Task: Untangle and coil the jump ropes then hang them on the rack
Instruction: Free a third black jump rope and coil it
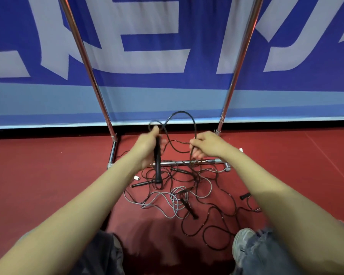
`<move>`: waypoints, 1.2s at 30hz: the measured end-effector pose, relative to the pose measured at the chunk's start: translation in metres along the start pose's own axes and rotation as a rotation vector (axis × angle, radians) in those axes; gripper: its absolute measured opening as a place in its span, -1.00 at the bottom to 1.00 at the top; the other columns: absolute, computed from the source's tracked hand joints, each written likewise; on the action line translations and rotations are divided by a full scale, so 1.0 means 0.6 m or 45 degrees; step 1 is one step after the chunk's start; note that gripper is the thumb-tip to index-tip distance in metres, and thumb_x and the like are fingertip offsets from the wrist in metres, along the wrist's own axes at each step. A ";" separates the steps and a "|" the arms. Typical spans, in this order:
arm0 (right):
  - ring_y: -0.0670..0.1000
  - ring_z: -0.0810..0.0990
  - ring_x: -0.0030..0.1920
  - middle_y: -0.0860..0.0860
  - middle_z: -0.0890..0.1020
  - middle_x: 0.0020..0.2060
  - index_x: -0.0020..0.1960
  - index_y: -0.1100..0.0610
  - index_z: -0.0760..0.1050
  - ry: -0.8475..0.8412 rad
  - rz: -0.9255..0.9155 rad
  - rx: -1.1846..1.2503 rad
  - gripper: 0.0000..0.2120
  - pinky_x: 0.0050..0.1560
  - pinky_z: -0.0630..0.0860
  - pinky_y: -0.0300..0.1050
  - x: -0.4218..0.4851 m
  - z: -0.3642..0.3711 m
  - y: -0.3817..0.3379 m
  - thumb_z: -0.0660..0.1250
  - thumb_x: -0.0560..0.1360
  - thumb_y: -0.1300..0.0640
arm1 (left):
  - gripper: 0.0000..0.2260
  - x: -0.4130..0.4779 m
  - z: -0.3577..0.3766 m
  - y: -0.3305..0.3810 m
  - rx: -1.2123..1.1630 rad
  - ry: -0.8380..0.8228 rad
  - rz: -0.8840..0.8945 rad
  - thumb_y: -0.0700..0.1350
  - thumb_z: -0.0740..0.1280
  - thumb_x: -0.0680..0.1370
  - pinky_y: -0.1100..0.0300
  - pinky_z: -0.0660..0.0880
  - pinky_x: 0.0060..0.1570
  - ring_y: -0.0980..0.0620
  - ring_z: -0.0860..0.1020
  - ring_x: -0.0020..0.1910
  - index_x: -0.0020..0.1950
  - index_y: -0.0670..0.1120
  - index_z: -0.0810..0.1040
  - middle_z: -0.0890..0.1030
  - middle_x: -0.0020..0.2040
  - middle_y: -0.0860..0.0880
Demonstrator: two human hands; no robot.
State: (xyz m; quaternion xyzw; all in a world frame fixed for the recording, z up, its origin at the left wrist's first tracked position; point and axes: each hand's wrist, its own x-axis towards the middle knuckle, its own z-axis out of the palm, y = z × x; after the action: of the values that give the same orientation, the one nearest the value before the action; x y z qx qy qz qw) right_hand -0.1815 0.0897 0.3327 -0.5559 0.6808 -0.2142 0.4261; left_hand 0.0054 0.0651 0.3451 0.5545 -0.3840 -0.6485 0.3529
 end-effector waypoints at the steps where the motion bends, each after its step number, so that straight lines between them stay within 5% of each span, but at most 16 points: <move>1: -0.07 0.65 -0.38 0.12 0.60 -0.30 -0.16 0.20 0.49 0.007 -0.029 0.145 -0.74 -0.25 0.61 -0.20 -0.005 -0.005 -0.014 0.16 0.65 0.17 | -0.65 -0.001 0.005 -0.017 0.025 -0.063 -0.112 0.06 0.06 0.68 0.21 0.30 -0.42 0.06 0.36 -0.47 -0.15 -0.13 0.42 0.52 -0.24 -0.11; 6: -0.06 0.66 -0.41 0.16 0.59 -0.33 -0.14 0.22 0.49 0.004 -0.130 0.497 -0.75 -0.33 0.61 -0.24 -0.035 -0.024 -0.064 0.16 0.65 0.14 | -0.42 -0.019 0.027 -0.053 0.046 -0.308 -0.112 0.28 -0.06 0.61 0.19 0.30 -0.35 0.07 0.40 -0.37 0.00 -0.16 0.53 0.60 -0.19 -0.03; 11: -0.03 0.66 -0.42 0.17 0.57 -0.33 -0.12 0.26 0.50 0.114 -0.107 0.814 -0.75 -0.38 0.60 -0.24 -0.037 -0.031 -0.070 0.19 0.64 0.14 | -0.67 -0.032 0.043 -0.059 0.276 -0.414 0.127 0.04 0.12 0.65 0.23 0.35 -0.26 0.09 0.46 -0.27 -0.03 -0.10 0.60 0.65 -0.14 -0.05; 19: 0.04 0.69 -0.28 0.19 0.63 -0.21 0.07 0.28 0.50 0.253 0.106 1.056 -0.72 -0.30 0.63 -0.15 -0.020 -0.054 -0.044 0.20 0.64 0.05 | -0.94 -0.029 0.032 -0.049 0.161 -0.350 0.359 -0.22 0.27 0.60 0.30 0.36 -0.30 0.14 0.47 -0.35 -0.02 -0.08 0.50 0.62 -0.28 0.01; 23: 0.13 0.67 -0.04 0.23 0.66 0.03 0.19 0.28 0.48 -0.081 0.240 0.734 -0.68 -0.03 0.62 0.02 -0.016 -0.042 -0.033 0.12 0.65 0.06 | -0.92 -0.025 0.023 -0.027 0.018 -0.259 0.436 -0.26 0.27 0.59 0.34 0.39 -0.29 0.18 0.49 -0.34 0.00 -0.08 0.51 0.64 -0.28 0.05; 26: 0.01 0.59 0.13 0.05 0.62 0.17 0.22 0.09 0.51 -0.419 0.052 0.087 -0.73 0.15 0.51 -0.05 -0.025 -0.005 -0.018 0.22 0.56 0.27 | -0.90 -0.024 0.016 -0.009 -0.106 -0.223 0.425 -0.28 0.26 0.59 0.35 0.40 -0.31 0.18 0.50 -0.36 -0.03 -0.09 0.51 0.65 -0.27 0.03; 28: -0.03 0.53 0.23 0.00 0.57 0.23 0.28 0.02 0.48 -0.576 -0.051 -0.063 -0.63 0.23 0.43 -0.11 -0.027 0.027 -0.007 0.31 0.53 0.29 | -0.90 -0.022 0.012 -0.002 -0.167 -0.228 0.403 -0.27 0.27 0.59 0.35 0.41 -0.31 0.17 0.51 -0.35 -0.05 -0.10 0.52 0.66 -0.26 0.01; 31: -0.07 0.53 0.13 -0.05 0.59 0.11 0.19 0.03 0.52 -0.436 -0.210 -0.183 -0.74 0.24 0.40 -0.15 -0.019 0.054 0.001 0.41 0.50 0.11 | -0.92 -0.022 0.011 0.003 -0.215 -0.272 0.384 -0.26 0.28 0.59 0.35 0.43 -0.31 0.16 0.51 -0.32 -0.03 -0.12 0.54 0.67 -0.22 0.00; 34: -0.08 0.50 -0.10 -0.12 0.56 -0.15 -0.07 0.01 0.53 -0.185 -0.327 -0.210 -0.93 0.04 0.41 -0.14 -0.009 0.050 0.002 0.42 0.49 0.07 | -0.93 -0.022 0.010 0.005 -0.187 -0.275 0.412 -0.21 0.27 0.60 0.37 0.43 -0.27 0.17 0.52 -0.26 0.02 -0.12 0.55 0.68 -0.10 -0.01; 36: -0.04 0.50 -0.17 -0.10 0.56 -0.24 -0.17 -0.02 0.50 -0.053 -0.334 -0.180 -0.89 -0.09 0.41 -0.14 -0.006 0.043 0.001 0.39 0.50 0.07 | -0.89 -0.017 0.007 0.004 -0.002 -0.169 0.454 -0.14 0.26 0.62 0.40 0.43 -0.24 0.16 0.50 -0.19 0.08 -0.13 0.54 0.64 0.00 -0.01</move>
State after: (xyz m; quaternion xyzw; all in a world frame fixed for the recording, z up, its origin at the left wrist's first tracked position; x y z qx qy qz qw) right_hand -0.1605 0.0980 0.3192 -0.6730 0.6067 -0.2083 0.3682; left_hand 0.0030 0.0732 0.3519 0.4334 -0.4982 -0.6110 0.4366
